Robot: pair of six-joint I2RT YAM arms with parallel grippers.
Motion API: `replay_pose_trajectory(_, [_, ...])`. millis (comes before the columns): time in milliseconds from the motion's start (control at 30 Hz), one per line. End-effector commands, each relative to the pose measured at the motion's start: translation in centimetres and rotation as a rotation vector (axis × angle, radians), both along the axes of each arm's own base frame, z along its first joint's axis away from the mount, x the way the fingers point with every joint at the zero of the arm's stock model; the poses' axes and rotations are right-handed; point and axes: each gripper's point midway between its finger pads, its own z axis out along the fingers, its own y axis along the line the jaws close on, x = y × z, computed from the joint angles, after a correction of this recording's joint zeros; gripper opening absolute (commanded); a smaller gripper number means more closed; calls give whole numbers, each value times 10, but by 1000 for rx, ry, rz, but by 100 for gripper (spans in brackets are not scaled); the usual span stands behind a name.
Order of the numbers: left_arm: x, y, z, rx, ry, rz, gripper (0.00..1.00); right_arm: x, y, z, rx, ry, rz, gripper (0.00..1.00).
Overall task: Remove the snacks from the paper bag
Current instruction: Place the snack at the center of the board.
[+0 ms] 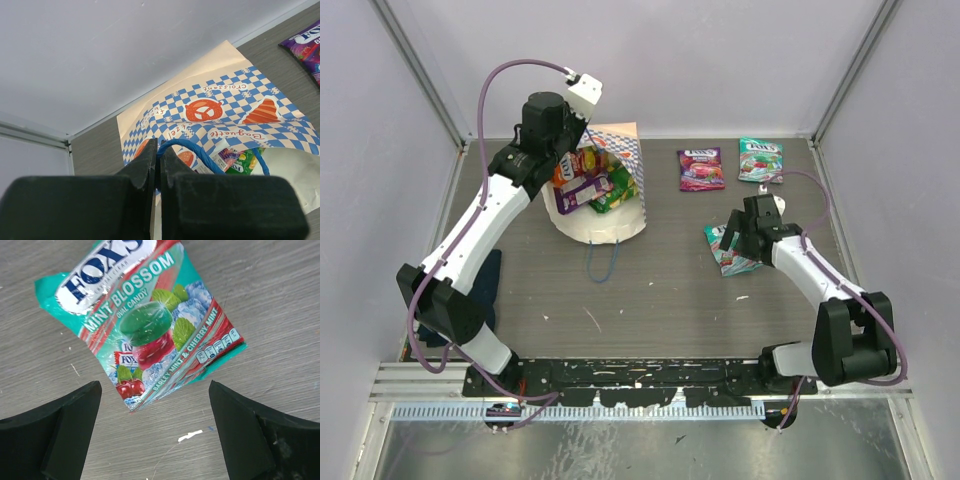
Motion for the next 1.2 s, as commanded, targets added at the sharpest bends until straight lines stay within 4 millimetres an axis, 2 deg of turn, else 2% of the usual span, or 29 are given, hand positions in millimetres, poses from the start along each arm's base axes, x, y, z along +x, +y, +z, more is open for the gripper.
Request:
replay_pose_trajectory(0, [-10,4,53,-73,-132,-8,5,15,-2,-8,67,-40,-54,89])
replay_pose_trajectory(200, [-10,4,53,-71,-133,-9,5,32,-12,-28,146,-31,-122,74])
replay_pose_trajectory(333, [-10,4,54,-73,-135,-11,5,47,-21,-47,201,-12,-175,71])
replay_pose_trajectory(500, [-10,4,53,-73,-131,-13,5,62,-58,-65,207,-8,-348,64])
replay_pose_trajectory(633, [-10,3,52,-77,-127,-15,5,72,-90,-68,274,-31,-525,55])
replay_pose_trajectory(733, [-10,1,52,-83,-127,-25,5,82,-106,-66,271,-8,-593,55])
replay_pose_trajectory(967, [-11,0,53,-85,-124,-29,5,106,-130,-62,174,49,-643,55])
replay_pose_trajectory(1167, [-12,0,53,-86,-123,-30,5,120,-137,-46,154,15,-643,57])
